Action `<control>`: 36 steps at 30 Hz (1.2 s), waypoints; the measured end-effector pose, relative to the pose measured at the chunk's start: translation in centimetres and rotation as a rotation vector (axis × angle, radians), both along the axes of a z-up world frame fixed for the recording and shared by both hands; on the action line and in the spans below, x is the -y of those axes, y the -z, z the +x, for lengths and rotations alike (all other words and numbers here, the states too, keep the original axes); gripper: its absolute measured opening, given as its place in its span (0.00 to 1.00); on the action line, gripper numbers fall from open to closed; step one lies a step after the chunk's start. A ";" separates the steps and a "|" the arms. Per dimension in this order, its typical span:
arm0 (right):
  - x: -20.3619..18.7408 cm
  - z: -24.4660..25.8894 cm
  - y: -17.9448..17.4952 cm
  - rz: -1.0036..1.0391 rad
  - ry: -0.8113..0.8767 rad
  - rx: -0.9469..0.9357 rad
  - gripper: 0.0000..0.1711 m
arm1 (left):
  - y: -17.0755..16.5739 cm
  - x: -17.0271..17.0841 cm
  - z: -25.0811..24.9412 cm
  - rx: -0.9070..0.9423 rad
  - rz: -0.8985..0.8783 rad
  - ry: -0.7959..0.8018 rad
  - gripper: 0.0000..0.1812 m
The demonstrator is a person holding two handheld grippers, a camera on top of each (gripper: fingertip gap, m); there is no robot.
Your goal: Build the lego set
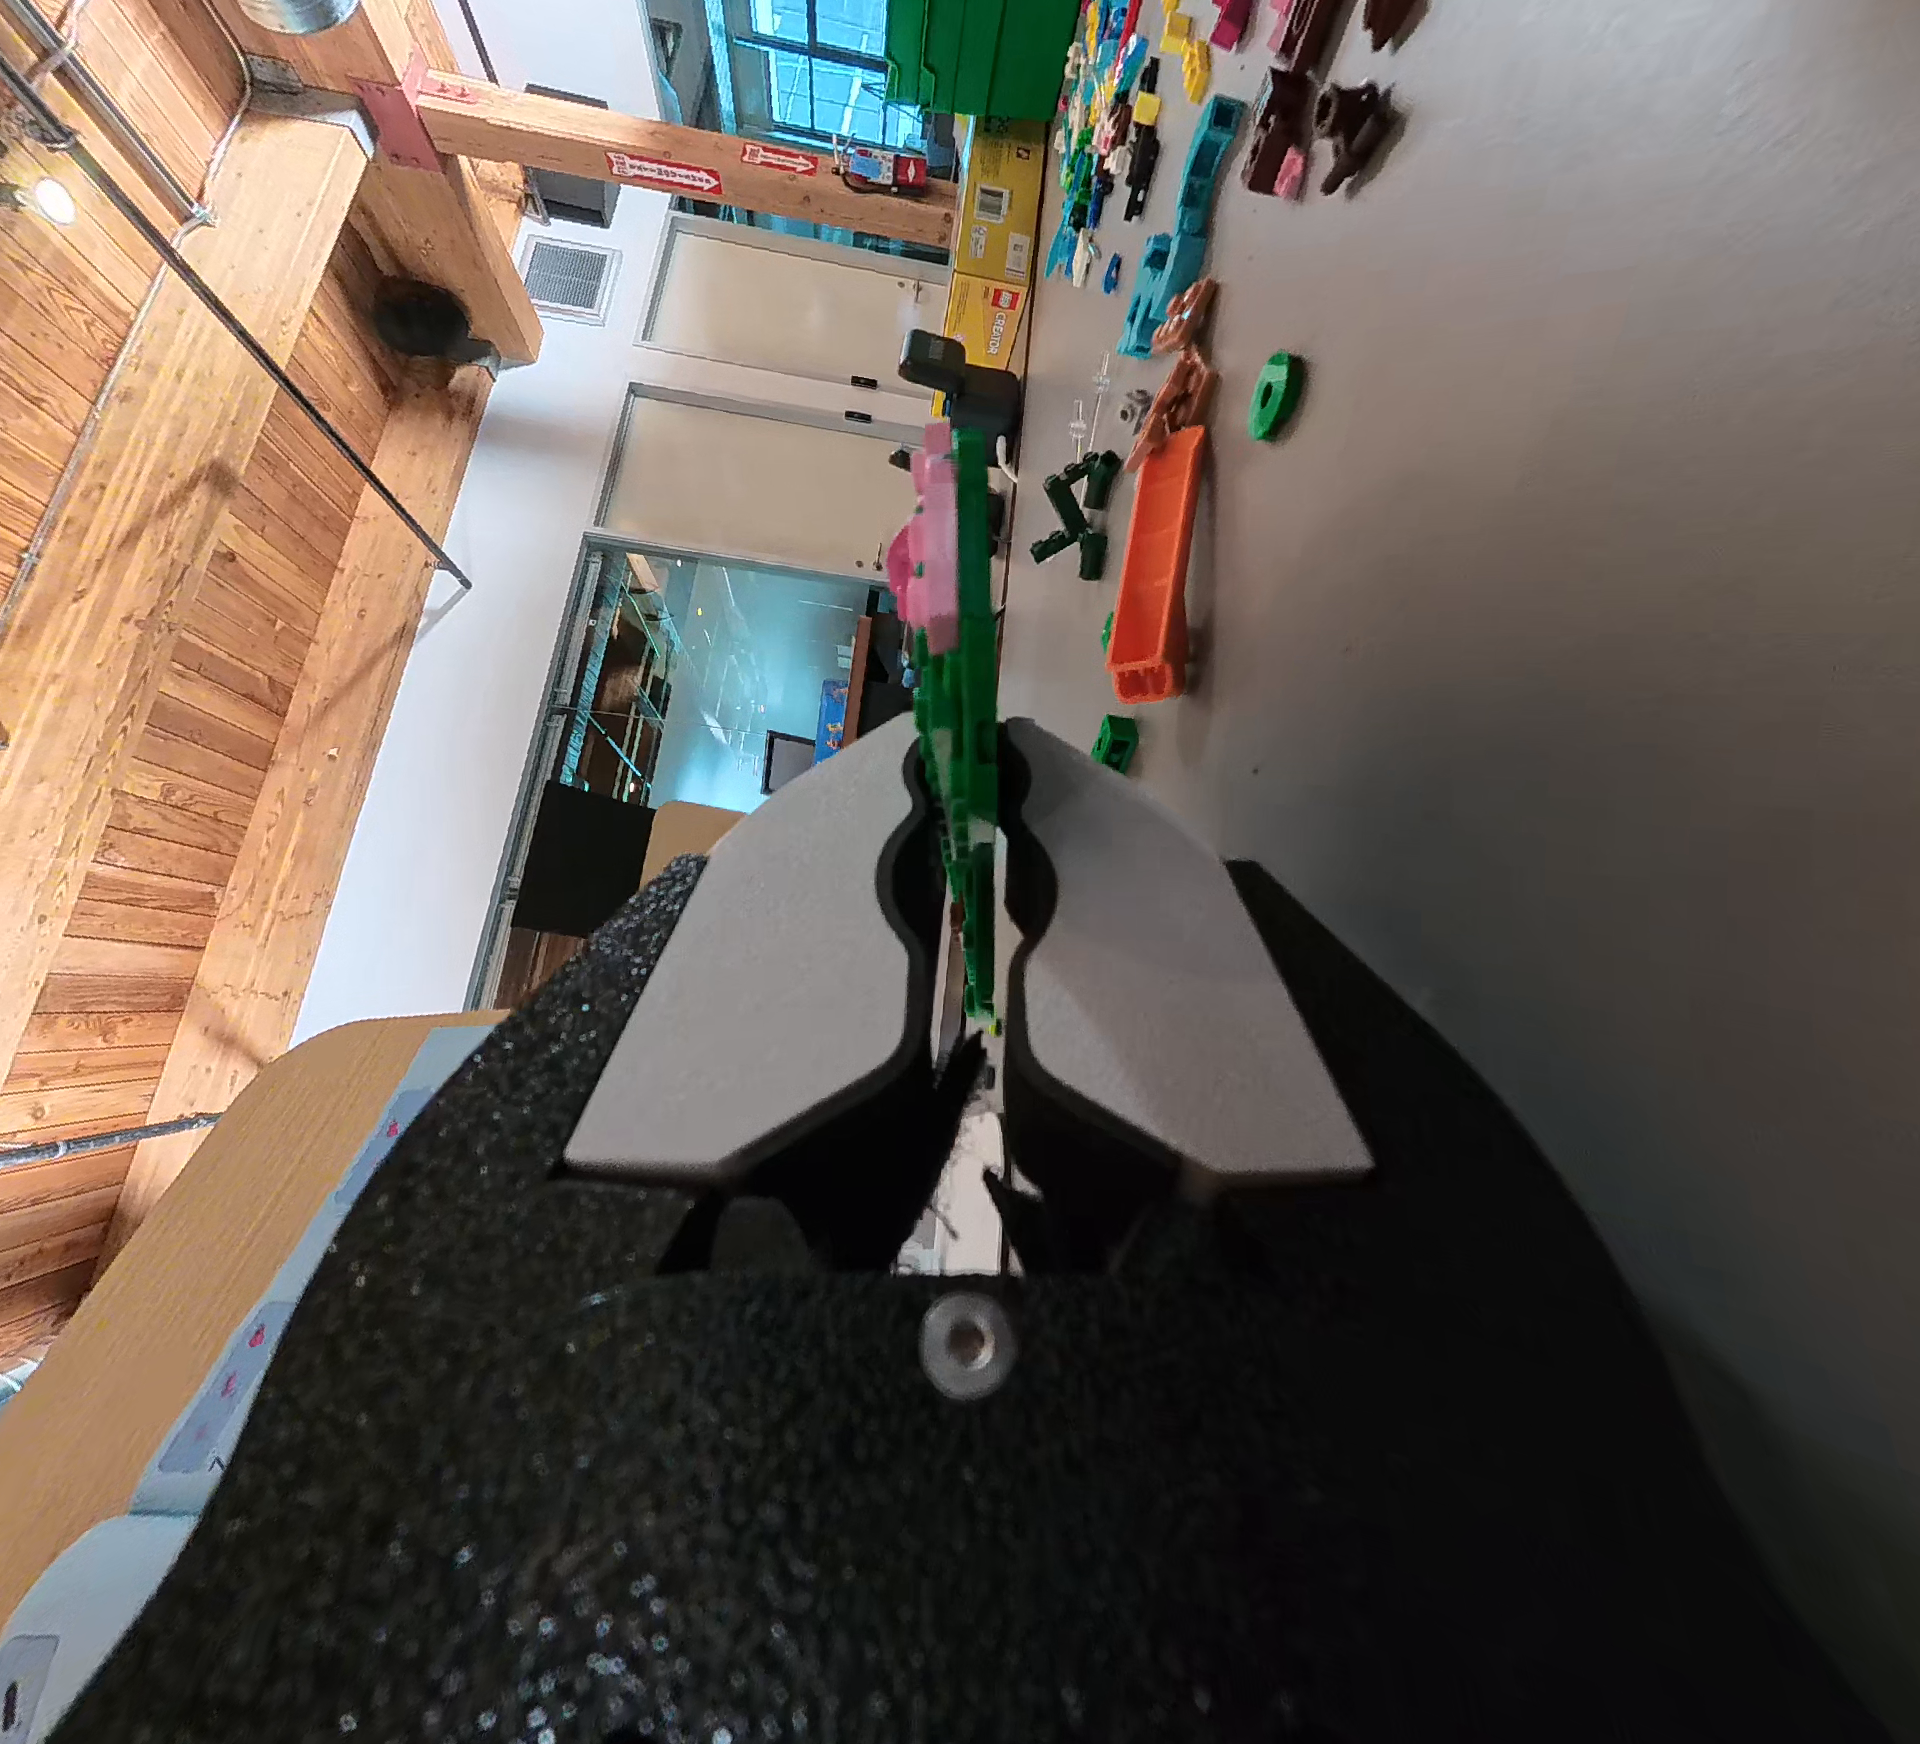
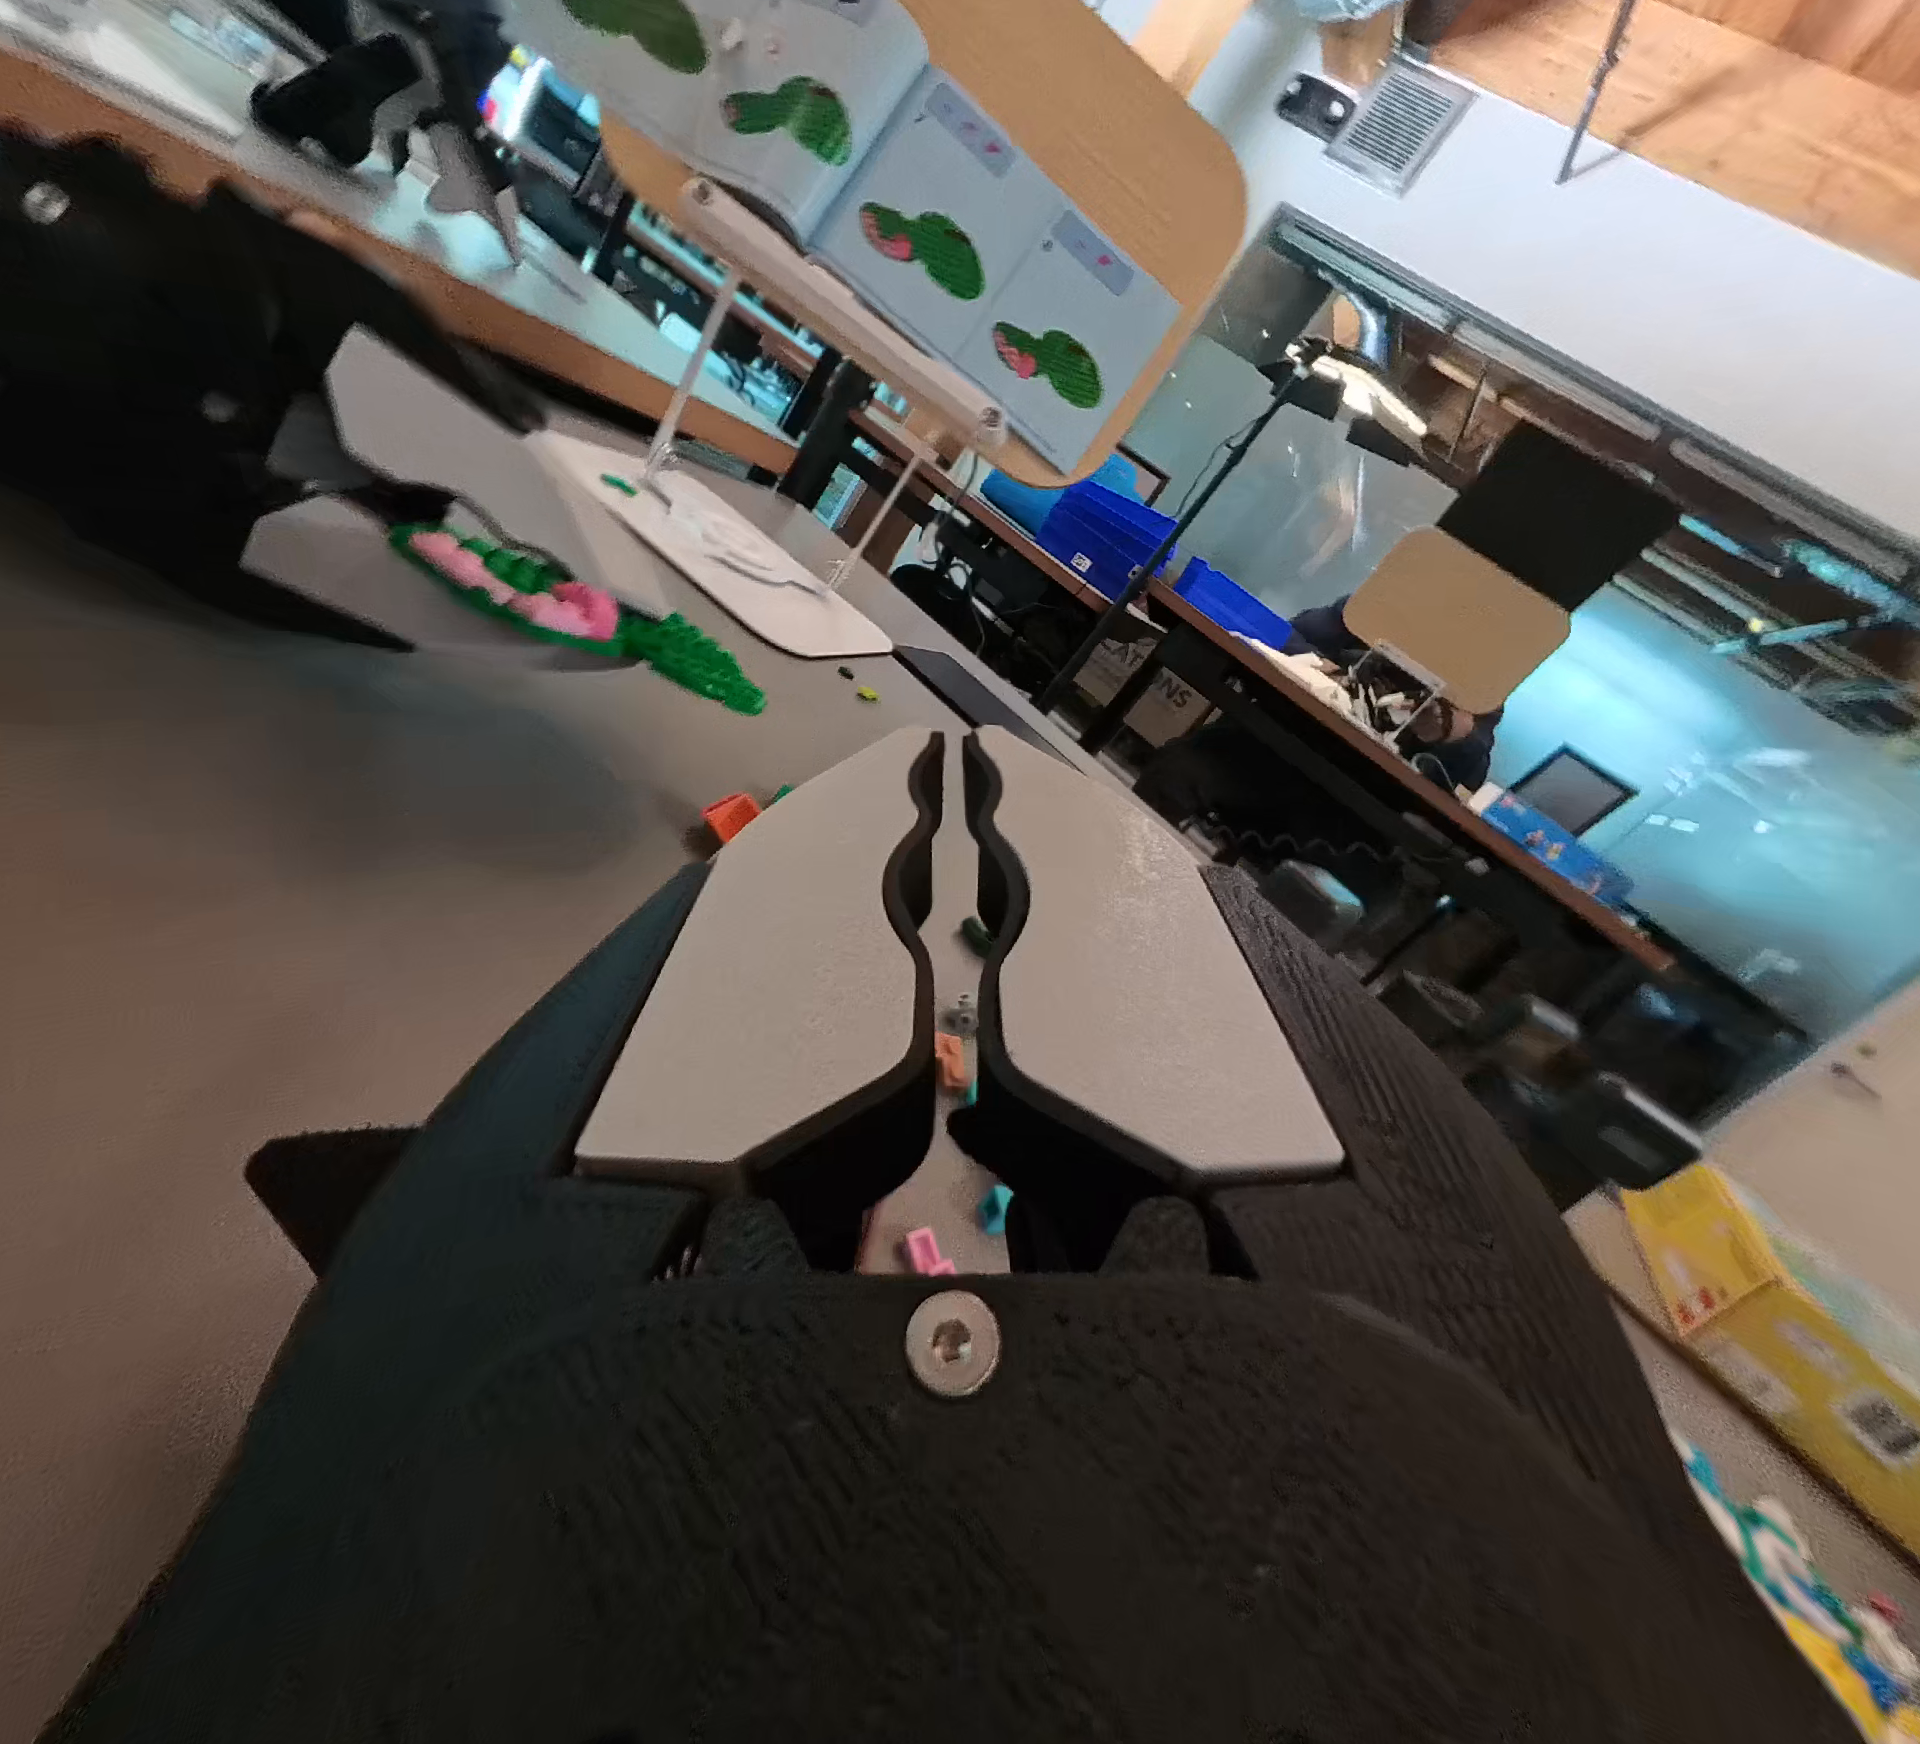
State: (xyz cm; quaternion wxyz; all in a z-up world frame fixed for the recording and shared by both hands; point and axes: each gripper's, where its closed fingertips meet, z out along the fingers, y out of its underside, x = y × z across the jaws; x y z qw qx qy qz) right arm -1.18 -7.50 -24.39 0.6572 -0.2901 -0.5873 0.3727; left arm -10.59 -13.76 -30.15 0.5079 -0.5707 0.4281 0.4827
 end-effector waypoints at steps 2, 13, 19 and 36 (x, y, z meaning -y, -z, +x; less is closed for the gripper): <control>-1.5 0.4 -0.9 -0.085 -0.010 0.026 0.02 | 0.0 0.0 0.3 -0.003 -0.001 0.009 0.05; -5.4 3.5 5.1 -0.297 -0.240 0.682 0.09 | 0.2 -0.1 1.9 -0.031 -0.013 0.058 0.05; -5.4 6.1 8.4 -0.268 -0.279 0.934 0.11 | 0.3 -0.1 2.0 -0.036 -0.017 0.063 0.05; -8.8 4.0 9.8 -0.016 -0.250 1.124 0.09 | 0.3 -0.1 2.2 -0.033 -0.019 0.071 0.05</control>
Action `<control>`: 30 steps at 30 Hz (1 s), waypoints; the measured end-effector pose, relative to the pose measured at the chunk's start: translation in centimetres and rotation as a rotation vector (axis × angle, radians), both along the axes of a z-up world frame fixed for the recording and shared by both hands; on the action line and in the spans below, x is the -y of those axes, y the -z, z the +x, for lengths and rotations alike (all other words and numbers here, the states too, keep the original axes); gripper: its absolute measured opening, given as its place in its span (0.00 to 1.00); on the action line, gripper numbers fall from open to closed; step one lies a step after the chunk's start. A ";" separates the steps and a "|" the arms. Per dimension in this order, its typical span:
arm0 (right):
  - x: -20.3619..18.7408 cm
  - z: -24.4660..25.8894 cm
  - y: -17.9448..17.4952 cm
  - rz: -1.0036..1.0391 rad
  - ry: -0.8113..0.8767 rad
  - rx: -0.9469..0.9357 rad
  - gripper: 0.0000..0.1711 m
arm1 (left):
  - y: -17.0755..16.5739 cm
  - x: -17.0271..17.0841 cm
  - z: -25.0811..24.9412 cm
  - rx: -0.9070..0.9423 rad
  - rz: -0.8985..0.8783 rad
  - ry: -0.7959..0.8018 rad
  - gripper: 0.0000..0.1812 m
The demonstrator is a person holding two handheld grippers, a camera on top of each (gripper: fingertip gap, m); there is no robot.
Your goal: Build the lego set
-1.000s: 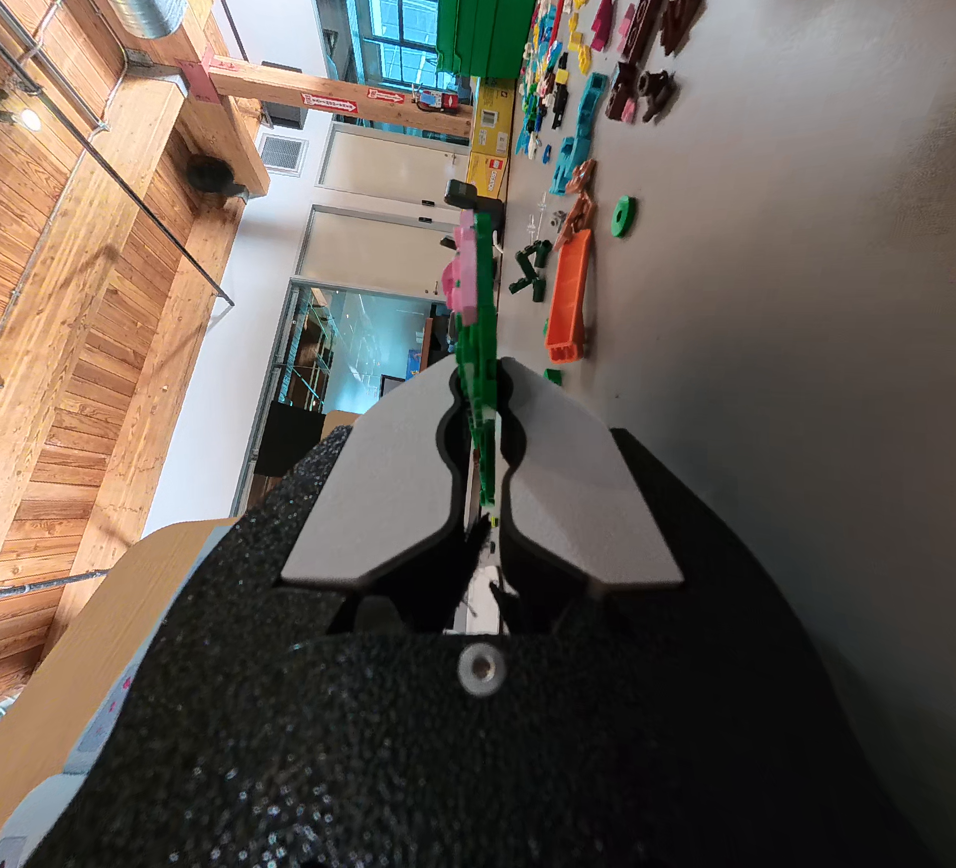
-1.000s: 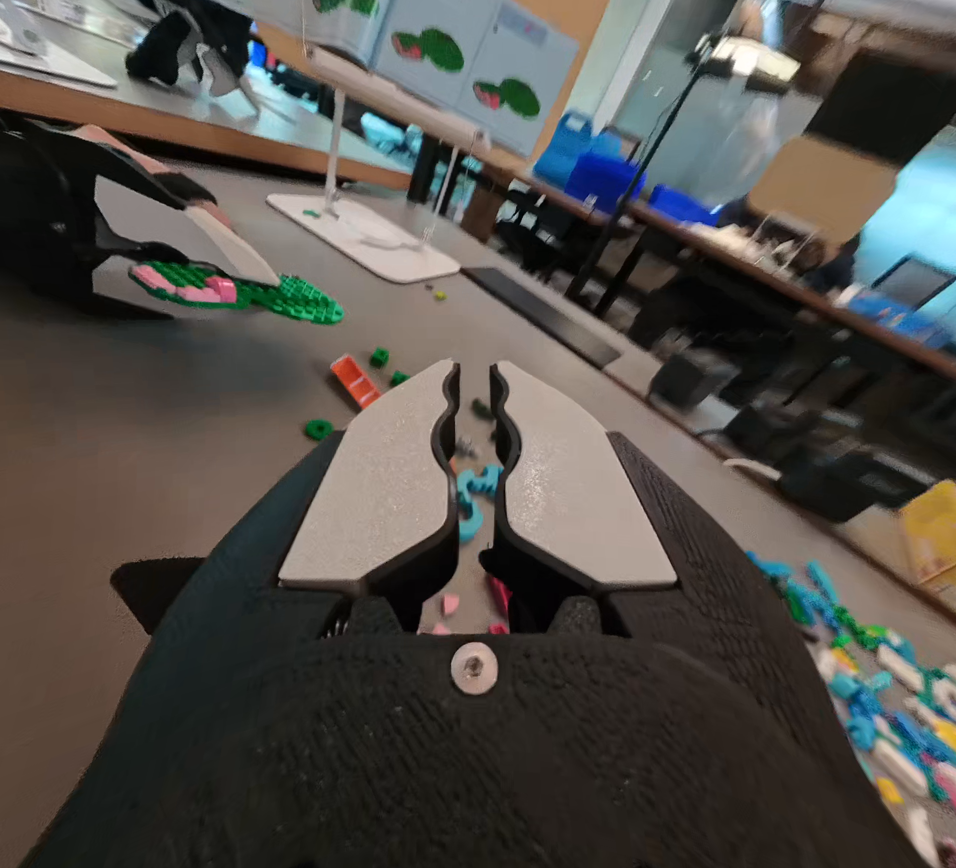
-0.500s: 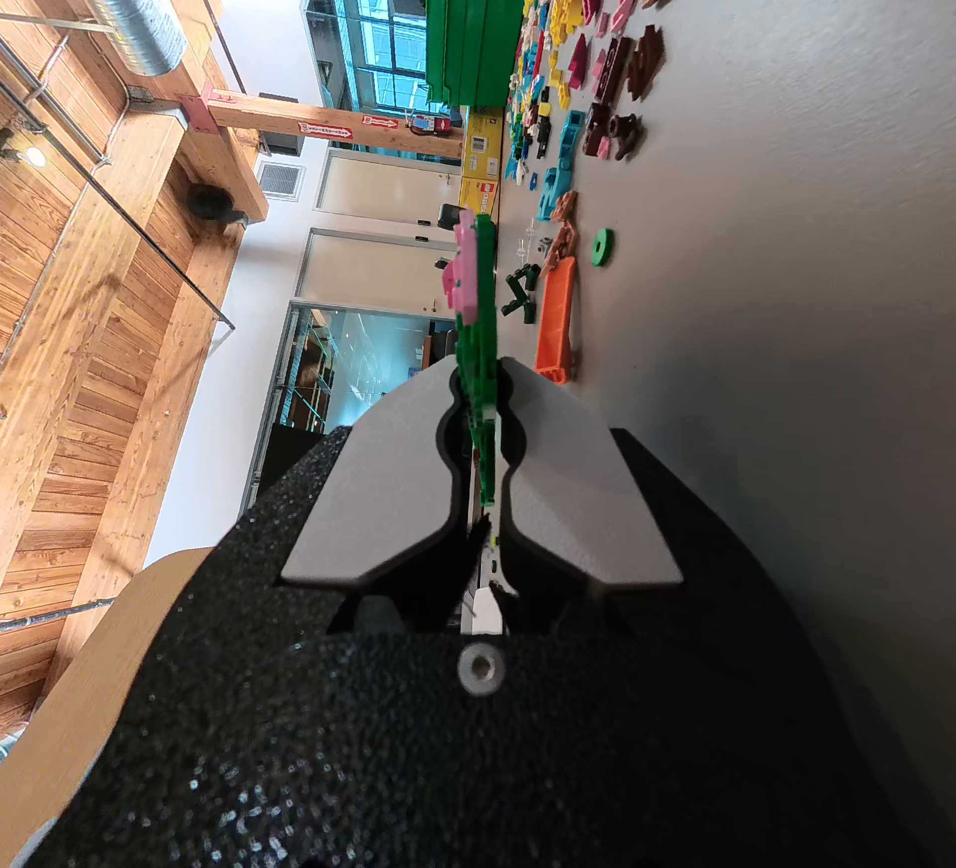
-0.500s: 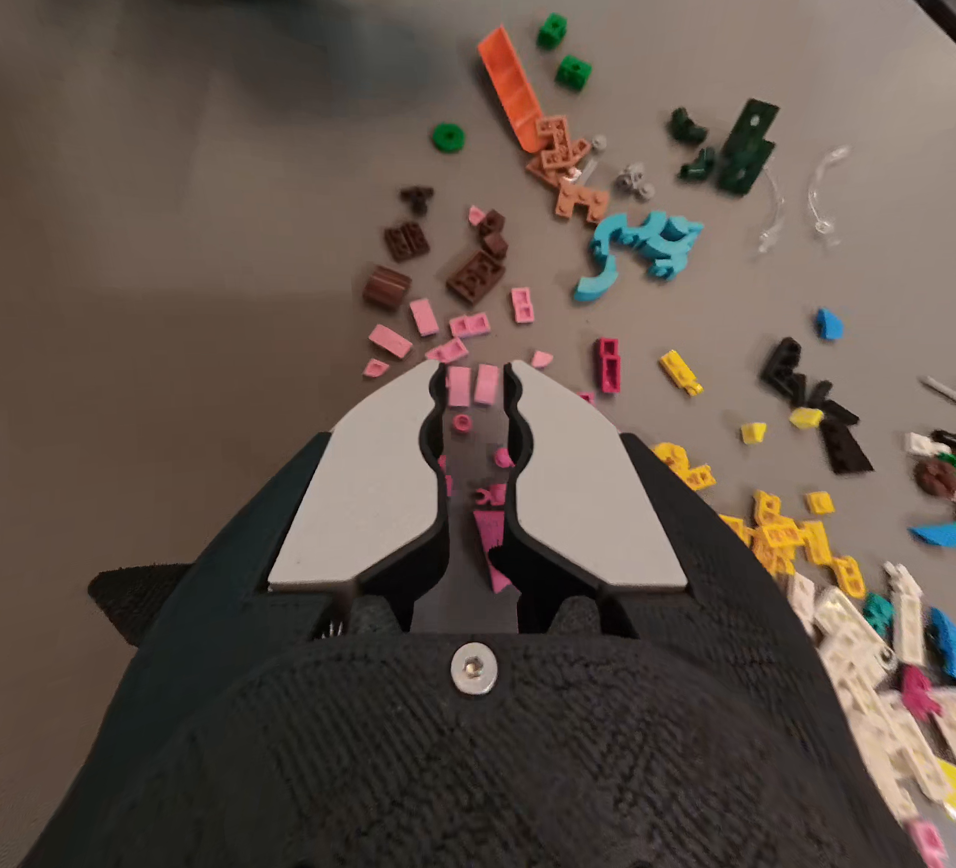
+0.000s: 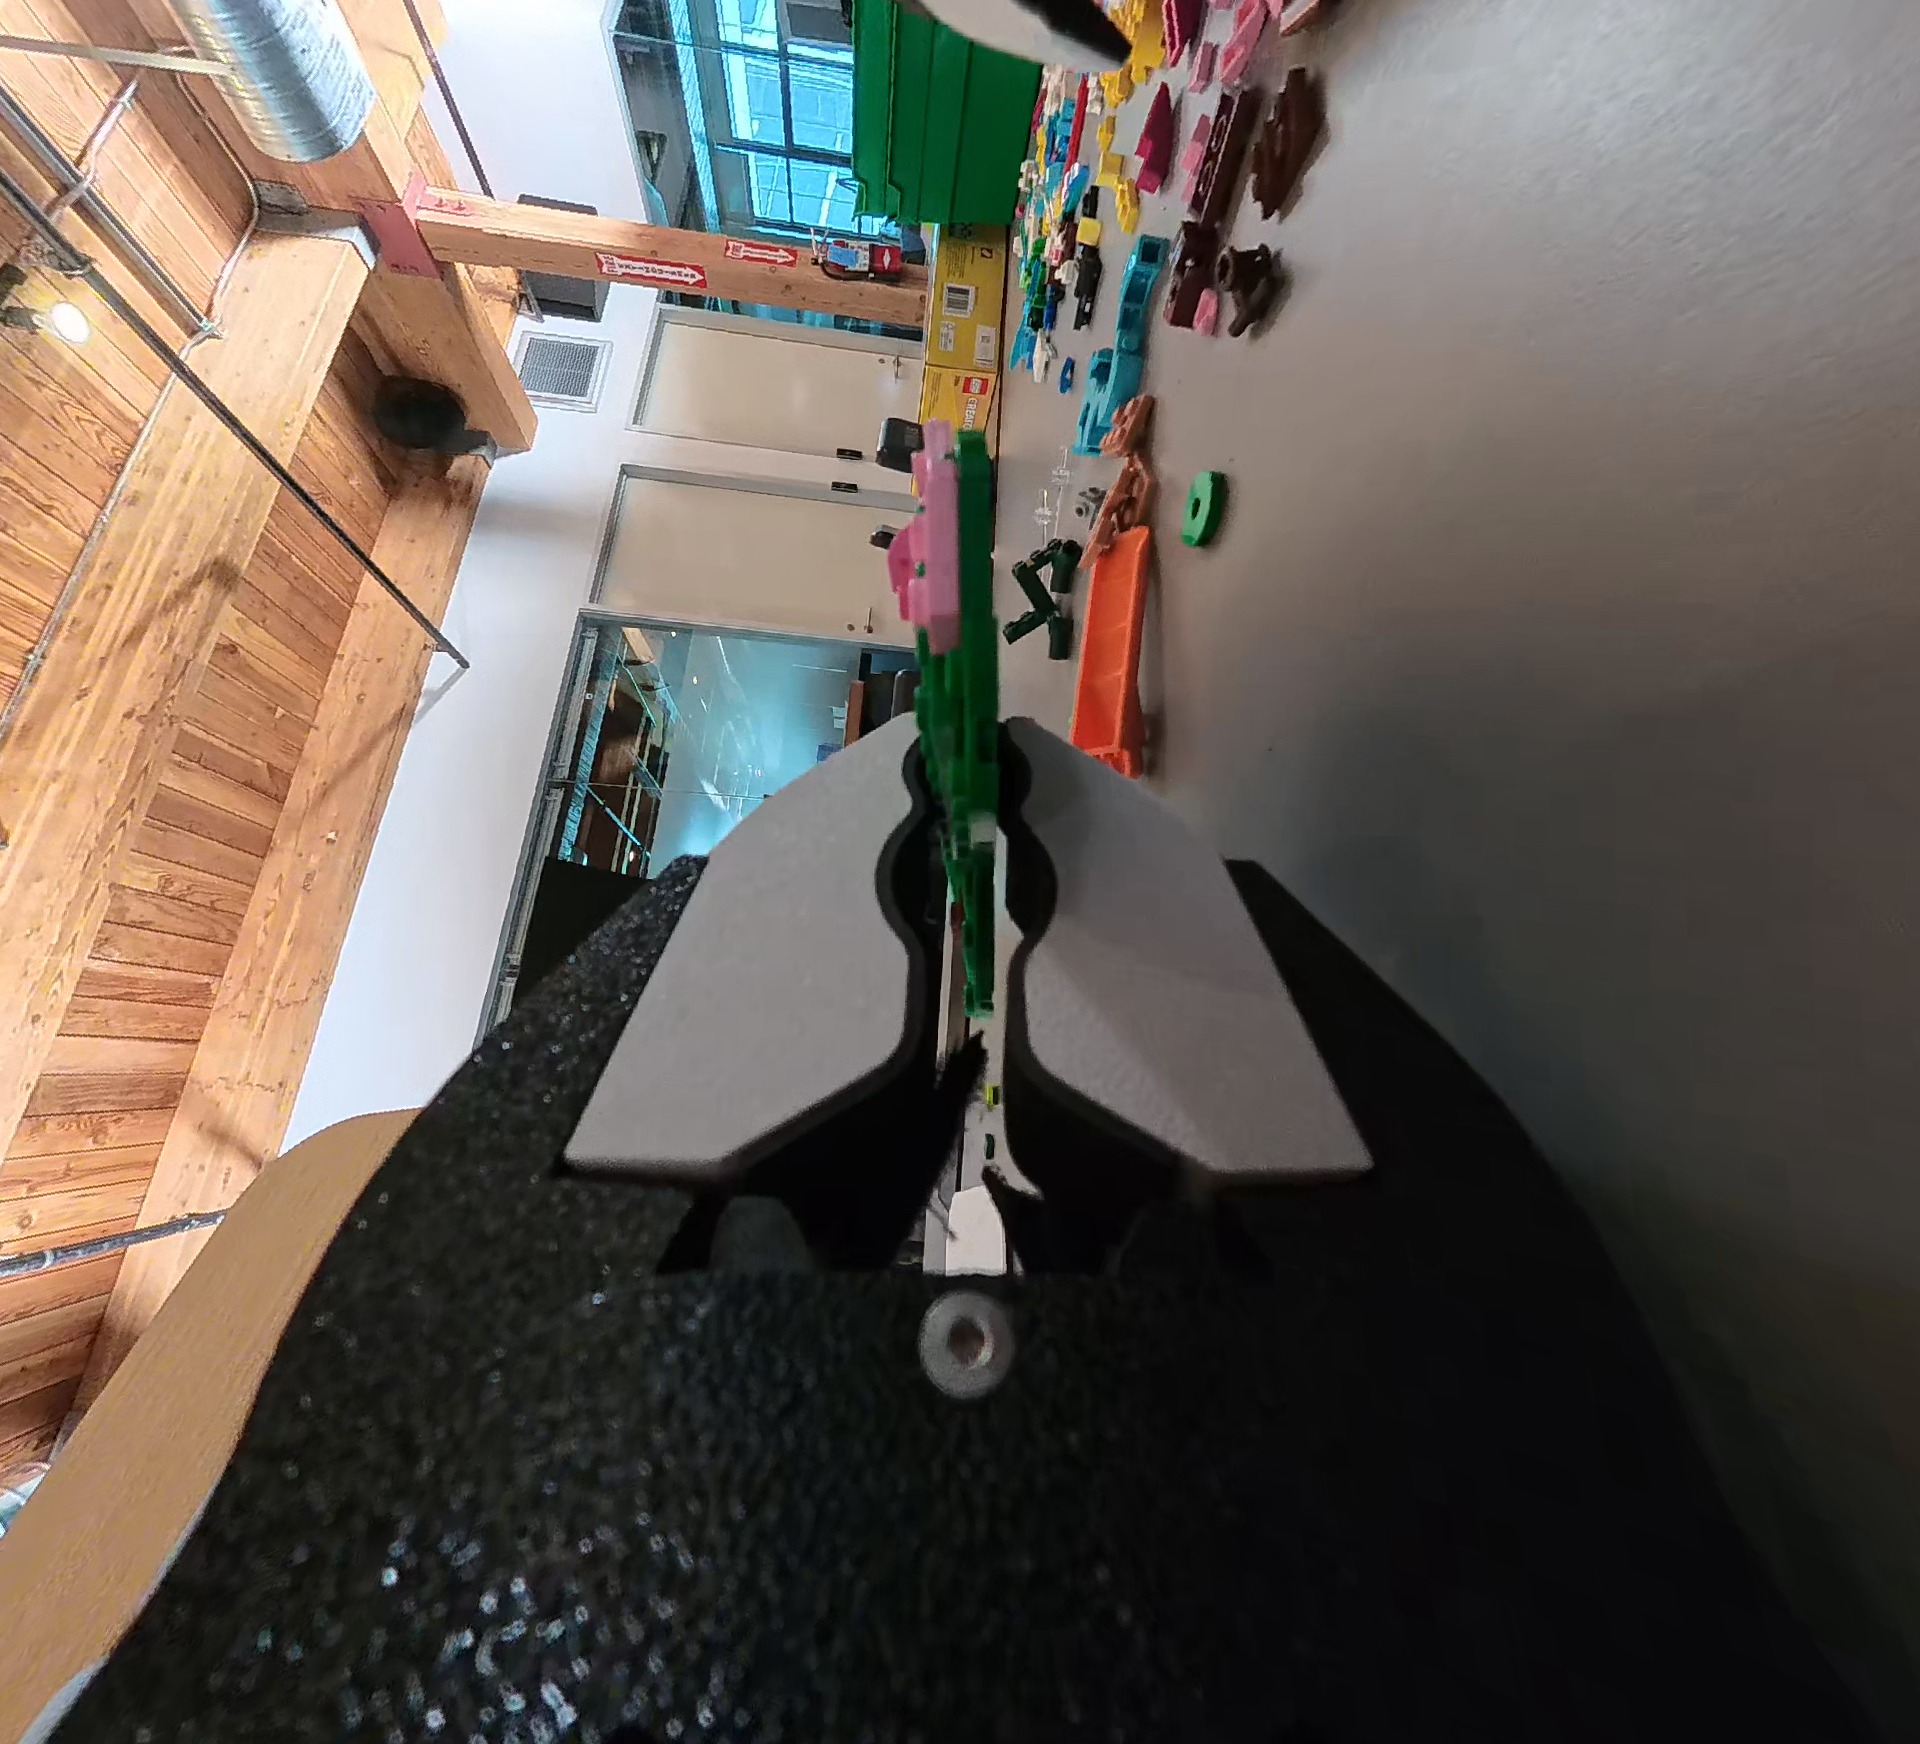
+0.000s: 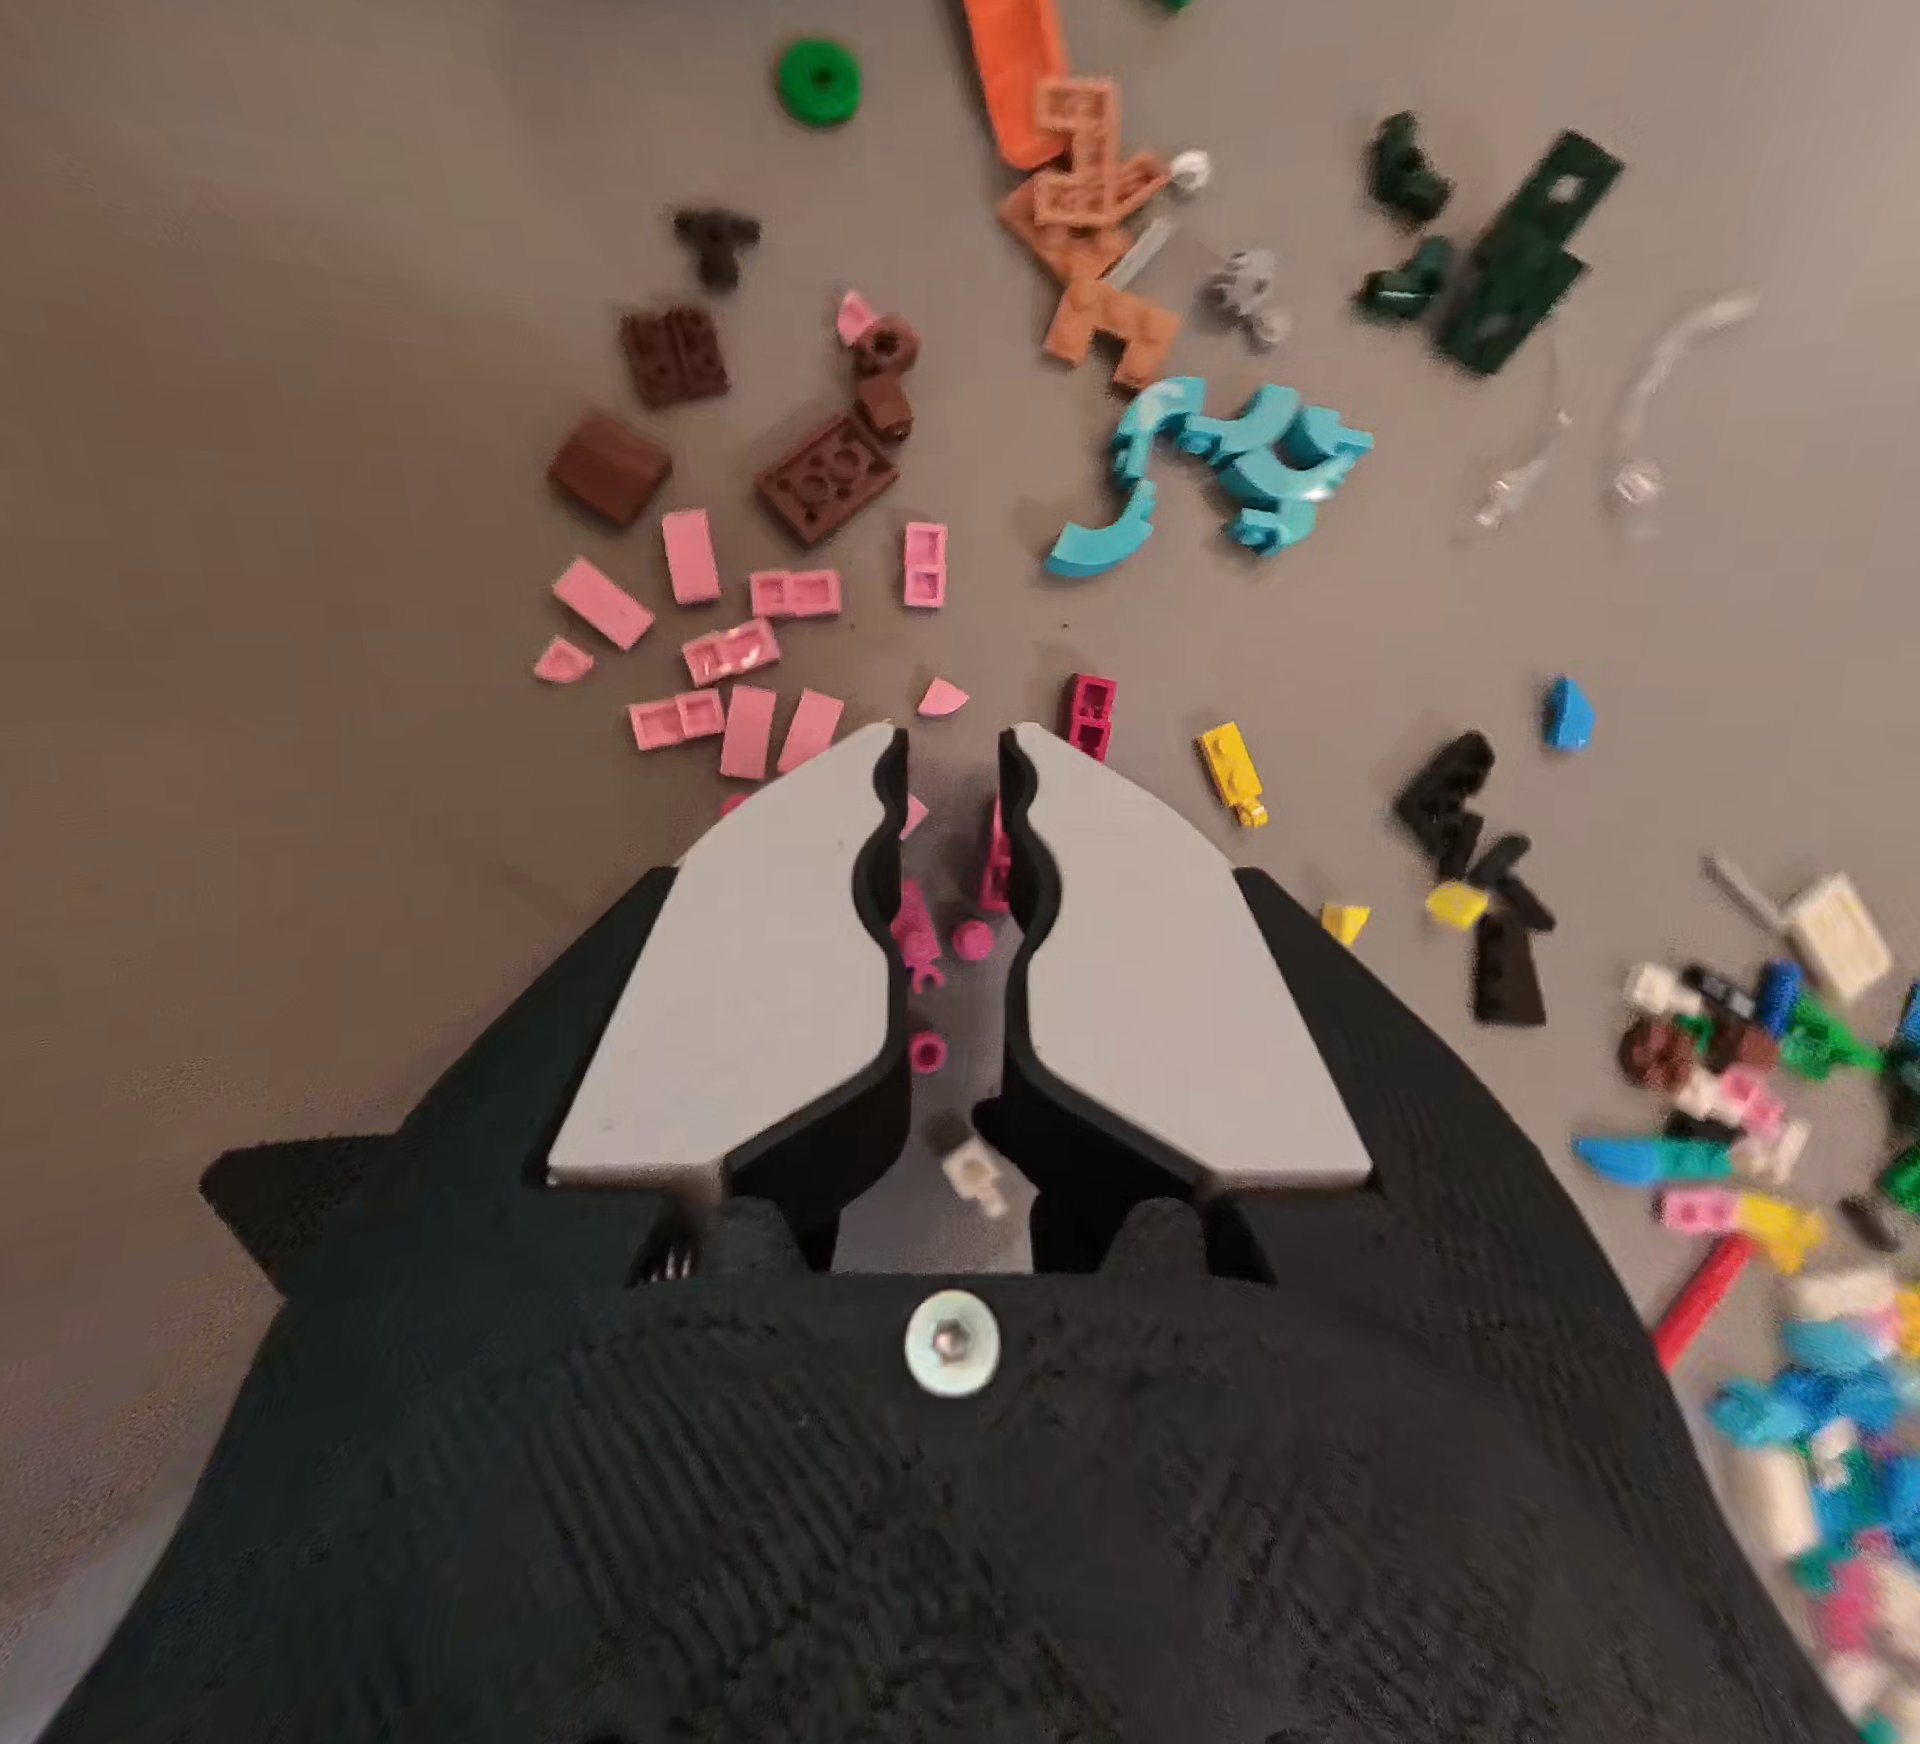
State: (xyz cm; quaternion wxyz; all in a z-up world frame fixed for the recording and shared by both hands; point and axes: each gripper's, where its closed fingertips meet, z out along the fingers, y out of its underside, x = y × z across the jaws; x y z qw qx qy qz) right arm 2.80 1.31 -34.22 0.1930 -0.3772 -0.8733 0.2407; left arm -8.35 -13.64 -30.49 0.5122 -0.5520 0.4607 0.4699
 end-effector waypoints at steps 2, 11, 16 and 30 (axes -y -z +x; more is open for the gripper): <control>-0.1 -0.2 0.3 0.054 -0.105 0.059 0.09 | 0.0 0.0 0.1 -0.004 -0.001 0.003 0.05; -0.6 -1.3 0.9 0.181 -0.323 0.214 0.04 | 0.1 0.1 0.0 0.006 -0.006 0.004 0.05; -0.9 -1.1 1.4 0.225 -0.347 0.268 0.00 | 0.1 0.1 0.0 0.009 -0.010 0.006 0.05; 0.1 -0.6 0.6 0.047 -0.268 0.249 0.06 | 0.1 0.1 0.0 0.003 -0.009 0.006 0.05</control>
